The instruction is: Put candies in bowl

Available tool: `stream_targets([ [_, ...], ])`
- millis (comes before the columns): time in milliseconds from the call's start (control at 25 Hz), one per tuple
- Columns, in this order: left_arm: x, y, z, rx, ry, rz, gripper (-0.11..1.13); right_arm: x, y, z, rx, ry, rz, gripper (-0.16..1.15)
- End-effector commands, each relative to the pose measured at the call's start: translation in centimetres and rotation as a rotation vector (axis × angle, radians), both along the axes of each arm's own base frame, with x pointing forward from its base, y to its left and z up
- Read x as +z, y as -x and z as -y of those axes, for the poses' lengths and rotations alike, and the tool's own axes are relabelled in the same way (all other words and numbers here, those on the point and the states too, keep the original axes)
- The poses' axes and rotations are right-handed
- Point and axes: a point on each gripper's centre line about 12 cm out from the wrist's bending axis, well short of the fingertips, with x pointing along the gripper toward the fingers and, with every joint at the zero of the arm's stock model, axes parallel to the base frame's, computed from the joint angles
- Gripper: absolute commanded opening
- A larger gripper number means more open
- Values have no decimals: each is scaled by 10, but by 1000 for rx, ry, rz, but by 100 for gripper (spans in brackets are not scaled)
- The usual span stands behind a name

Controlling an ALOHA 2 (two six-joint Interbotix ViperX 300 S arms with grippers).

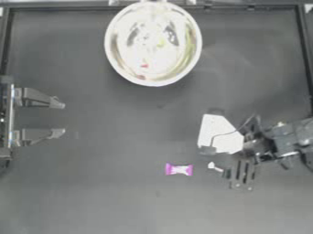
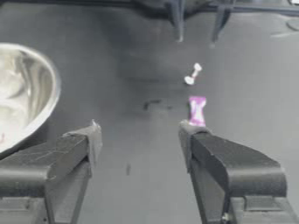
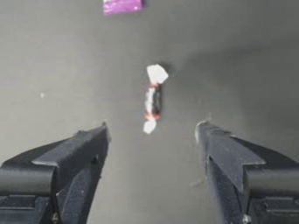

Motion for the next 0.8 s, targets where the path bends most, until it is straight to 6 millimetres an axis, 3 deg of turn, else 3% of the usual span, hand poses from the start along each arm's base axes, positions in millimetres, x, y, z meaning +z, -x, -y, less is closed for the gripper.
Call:
stream_targets([
  [40, 3, -1, 0, 2, 2, 8, 90, 0, -10, -5, 12, 9, 24, 92],
  [800, 3, -1, -1, 8, 20, 10, 90, -58, -16, -7, -1, 72, -65, 91],
])
